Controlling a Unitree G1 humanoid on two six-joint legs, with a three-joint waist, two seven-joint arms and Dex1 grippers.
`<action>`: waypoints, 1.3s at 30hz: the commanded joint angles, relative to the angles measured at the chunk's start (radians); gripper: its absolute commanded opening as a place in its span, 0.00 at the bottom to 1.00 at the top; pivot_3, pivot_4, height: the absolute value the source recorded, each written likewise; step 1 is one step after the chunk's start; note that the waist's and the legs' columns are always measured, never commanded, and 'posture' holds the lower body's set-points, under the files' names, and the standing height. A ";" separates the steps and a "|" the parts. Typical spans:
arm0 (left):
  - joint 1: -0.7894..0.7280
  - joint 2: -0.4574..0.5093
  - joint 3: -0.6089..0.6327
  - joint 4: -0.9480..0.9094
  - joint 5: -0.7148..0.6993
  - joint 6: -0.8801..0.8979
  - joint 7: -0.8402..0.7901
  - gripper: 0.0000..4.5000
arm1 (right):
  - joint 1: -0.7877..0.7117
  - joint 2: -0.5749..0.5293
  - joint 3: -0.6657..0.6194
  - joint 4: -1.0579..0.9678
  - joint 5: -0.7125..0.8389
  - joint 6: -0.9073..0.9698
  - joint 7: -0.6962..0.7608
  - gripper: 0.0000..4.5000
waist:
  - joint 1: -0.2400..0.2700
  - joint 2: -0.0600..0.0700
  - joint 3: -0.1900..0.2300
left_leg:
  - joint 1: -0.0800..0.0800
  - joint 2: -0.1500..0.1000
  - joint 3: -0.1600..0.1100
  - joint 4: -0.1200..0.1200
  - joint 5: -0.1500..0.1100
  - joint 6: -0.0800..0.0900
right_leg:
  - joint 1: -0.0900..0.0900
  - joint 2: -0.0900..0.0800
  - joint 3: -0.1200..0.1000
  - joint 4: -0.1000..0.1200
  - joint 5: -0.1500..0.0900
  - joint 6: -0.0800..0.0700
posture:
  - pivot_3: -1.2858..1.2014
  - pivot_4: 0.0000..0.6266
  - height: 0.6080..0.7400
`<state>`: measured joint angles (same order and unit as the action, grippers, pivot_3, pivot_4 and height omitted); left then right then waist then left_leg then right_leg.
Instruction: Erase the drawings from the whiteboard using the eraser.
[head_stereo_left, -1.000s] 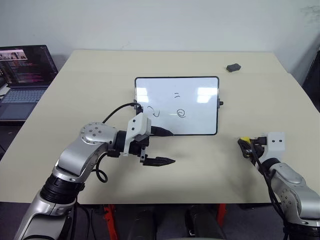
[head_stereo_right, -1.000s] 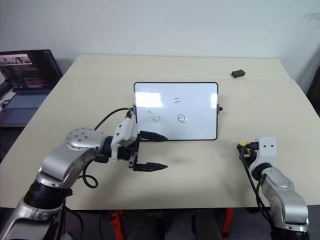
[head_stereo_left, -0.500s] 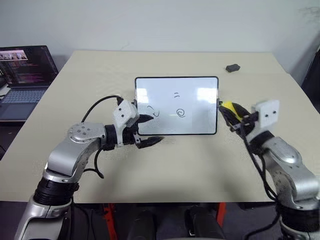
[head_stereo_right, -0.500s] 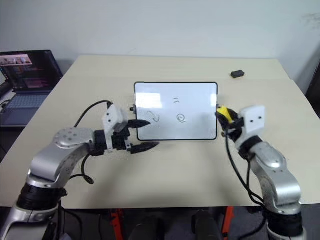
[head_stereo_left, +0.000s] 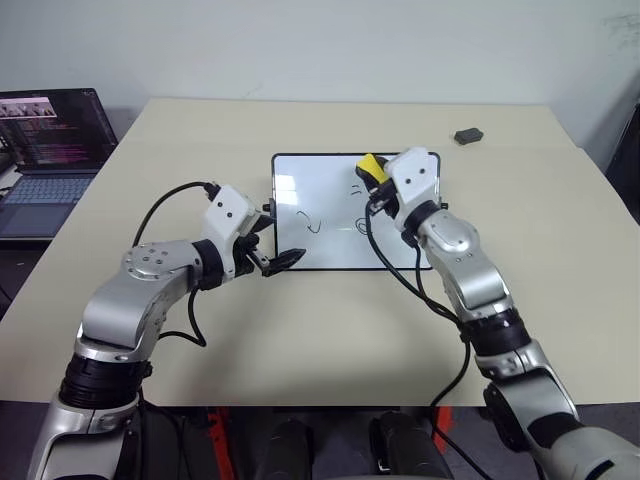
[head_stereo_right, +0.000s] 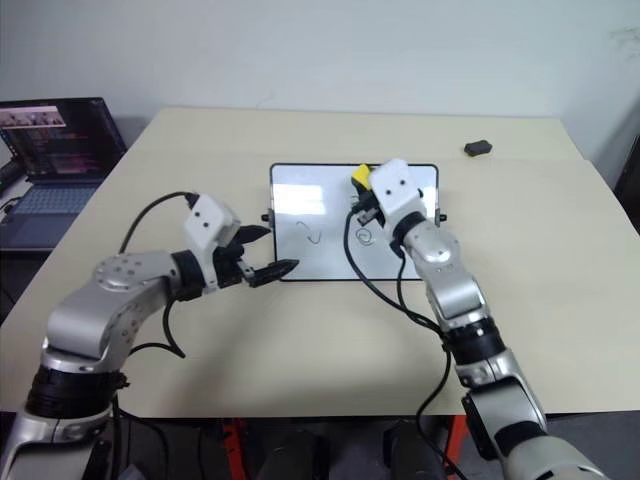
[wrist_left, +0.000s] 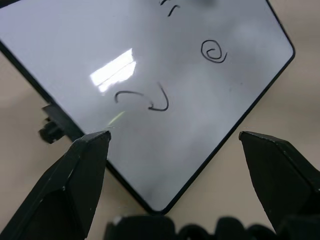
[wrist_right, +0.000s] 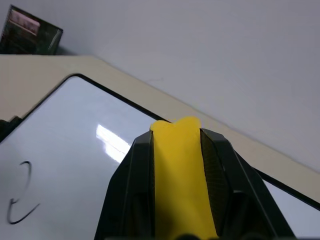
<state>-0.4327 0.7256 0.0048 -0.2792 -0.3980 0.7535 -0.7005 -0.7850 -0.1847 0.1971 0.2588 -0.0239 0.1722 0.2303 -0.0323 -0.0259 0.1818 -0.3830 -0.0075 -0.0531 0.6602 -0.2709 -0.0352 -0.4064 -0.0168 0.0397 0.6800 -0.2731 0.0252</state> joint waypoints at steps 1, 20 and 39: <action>0.005 0.020 0.020 -0.053 -0.001 0.004 -0.004 1.00 | -0.067 0.017 -0.003 0.141 -0.050 -0.069 -0.027 0.22 | 0.000 0.000 0.000 | 0.000 0.000 0.000 0.000 0.000 0.000 | 0.000 0.000 0.000 0.000 0.000 0.000 | 0.52 0.24 1.00; 0.003 0.030 0.015 -0.045 0.008 -0.003 -0.020 1.00 | -0.064 -0.018 0.033 0.257 -0.180 -0.039 -0.038 0.22 | -0.003 -0.002 -0.001 | 0.003 0.000 0.000 0.002 0.002 0.001 | 0.003 0.000 0.000 0.002 0.004 -0.001 | 0.52 0.24 1.00; 0.006 0.023 0.014 -0.040 0.014 -0.015 -0.030 1.00 | 0.058 -0.037 0.127 0.088 -0.186 0.076 0.194 0.22 | -0.009 -0.005 -0.005 | 0.007 0.001 0.000 0.002 0.002 0.002 | 0.006 0.001 0.000 0.002 0.004 -0.001 | 0.52 0.24 1.00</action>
<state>-0.4177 0.7422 0.0052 -0.3036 -0.3910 0.7572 -0.7307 -0.7403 -0.2082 0.3334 0.3175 -0.1943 0.2080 0.4149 -0.0414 -0.0305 0.1772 -0.3744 -0.0068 -0.0533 0.6620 -0.2688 -0.0335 -0.3985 -0.0162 0.0394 0.6815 -0.2695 0.0240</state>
